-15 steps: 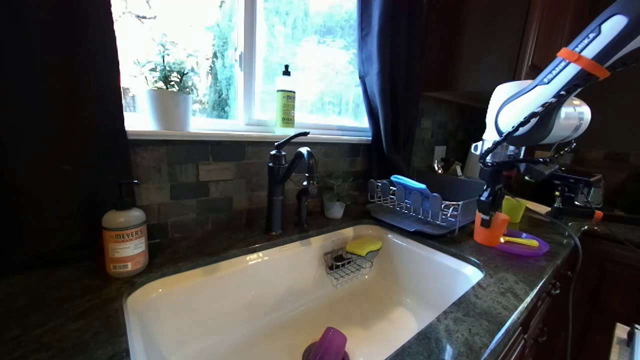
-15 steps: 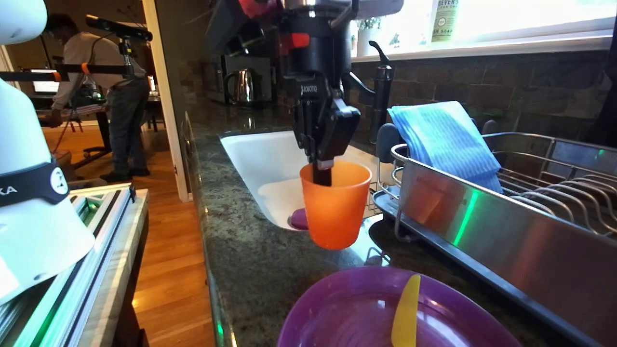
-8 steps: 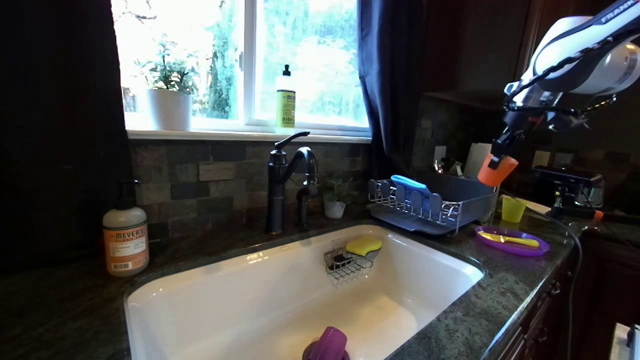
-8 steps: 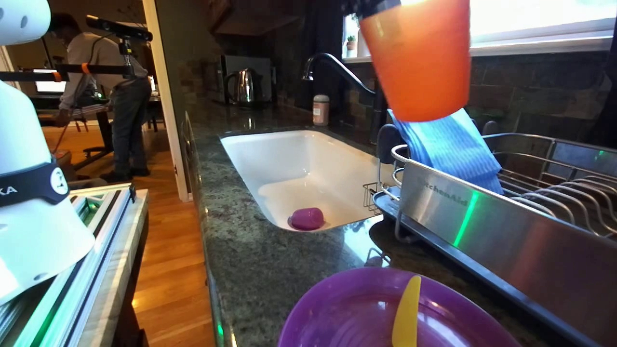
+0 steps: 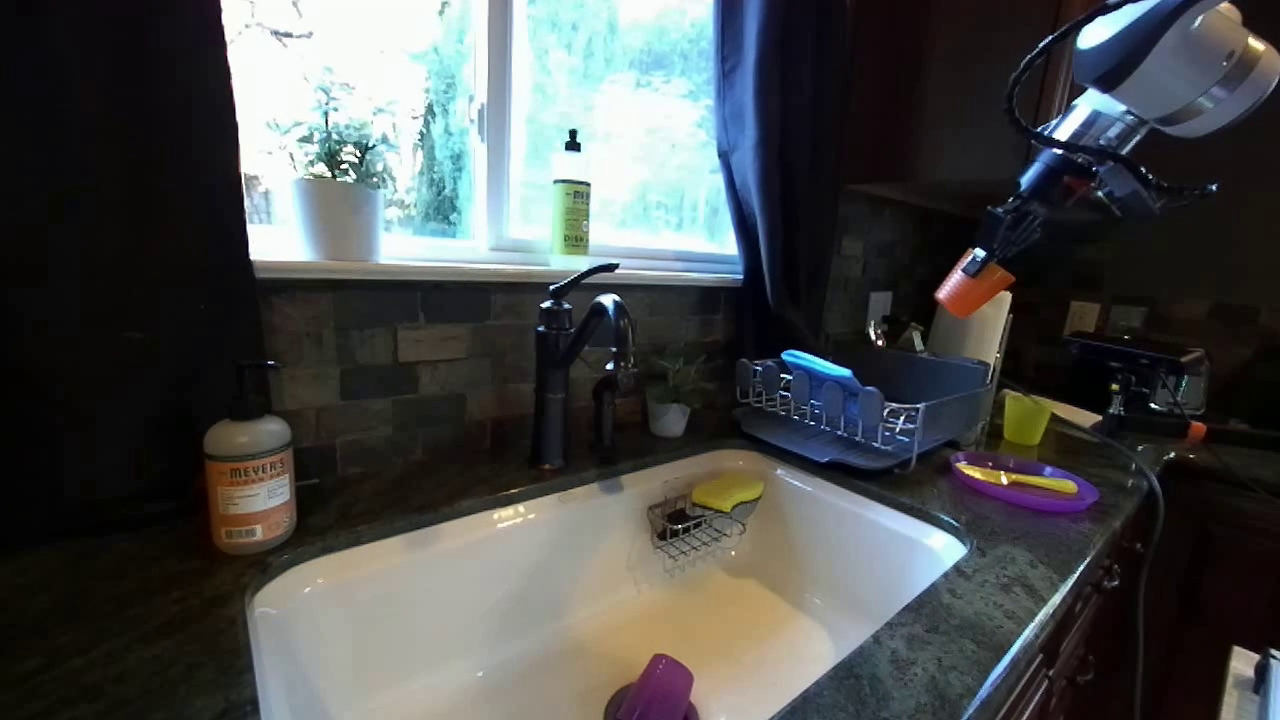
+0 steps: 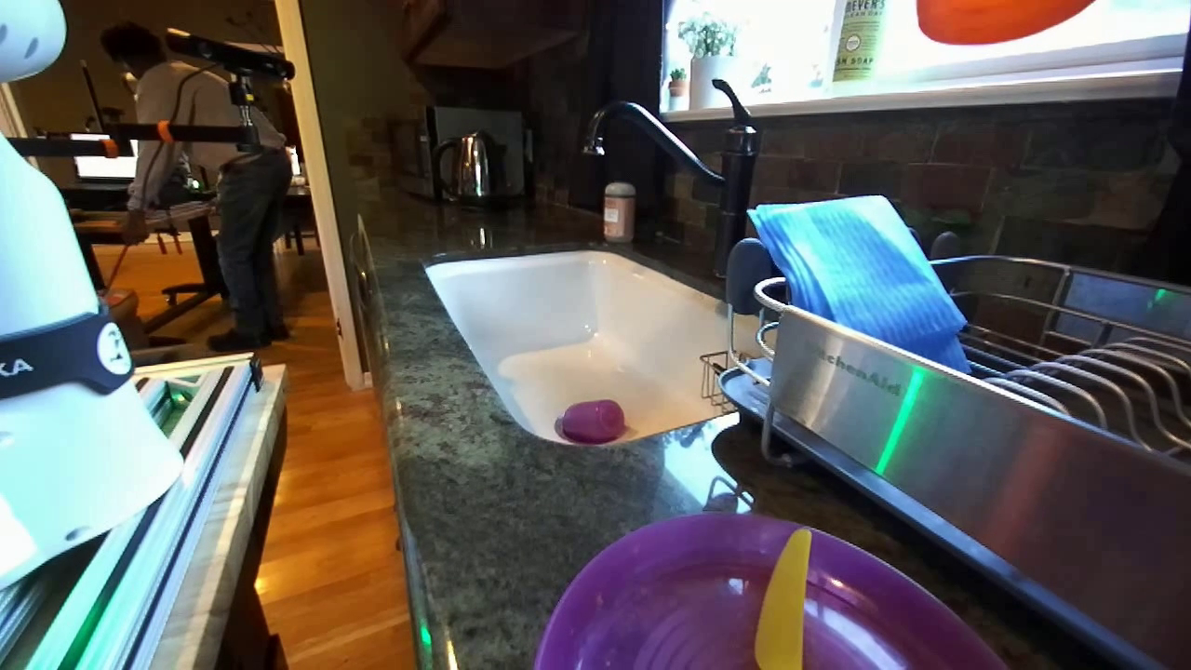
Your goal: Put the orange cup on the dishrack.
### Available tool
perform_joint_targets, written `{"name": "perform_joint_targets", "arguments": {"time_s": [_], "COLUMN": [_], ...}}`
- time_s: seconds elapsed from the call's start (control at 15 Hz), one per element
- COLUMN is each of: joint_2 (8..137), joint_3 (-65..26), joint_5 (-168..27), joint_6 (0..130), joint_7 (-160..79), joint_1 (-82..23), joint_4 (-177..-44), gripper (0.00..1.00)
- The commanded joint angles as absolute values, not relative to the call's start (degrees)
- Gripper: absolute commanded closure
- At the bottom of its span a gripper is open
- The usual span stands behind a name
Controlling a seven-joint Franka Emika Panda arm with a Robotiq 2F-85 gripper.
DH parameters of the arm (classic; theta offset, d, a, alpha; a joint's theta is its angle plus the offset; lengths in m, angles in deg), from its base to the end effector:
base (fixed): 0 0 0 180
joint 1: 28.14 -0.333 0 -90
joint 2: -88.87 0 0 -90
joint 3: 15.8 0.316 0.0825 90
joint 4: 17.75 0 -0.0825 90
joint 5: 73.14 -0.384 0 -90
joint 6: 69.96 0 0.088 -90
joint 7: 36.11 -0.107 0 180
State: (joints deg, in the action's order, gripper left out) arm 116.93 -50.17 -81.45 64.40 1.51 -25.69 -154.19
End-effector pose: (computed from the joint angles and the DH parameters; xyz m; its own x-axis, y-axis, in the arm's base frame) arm 0.3539 -0.2908 0.5106 0.8650 -0.0851 0.4944 -0.0331 -0.9930 -0.1130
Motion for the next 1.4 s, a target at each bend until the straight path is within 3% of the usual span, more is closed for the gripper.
{"name": "perform_joint_targets", "arguments": {"time_s": [0.0,0.13,0.53,0.87,1.33], "joint_2": [115.94,112.91,93.81,81.6,79.37], "joint_3": [-48.65,-45.97,-46.67,-39.71,-33.55], "joint_5": [-82.86,-79.57,-84.22,-87.71,-85.03], "joint_6": [64.17,66.69,54.27,50.57,53.3], "joint_7": [2.37,-0.49,14.53,28.07,25.86], "joint_1": [-24.24,-22.04,-24.45,-18.75,-14.53], "joint_4": [-153.94,-153.65,-135.9,-122.84,-121.16], "gripper": [0.99,0.99,0.99,0.99,0.95]}}
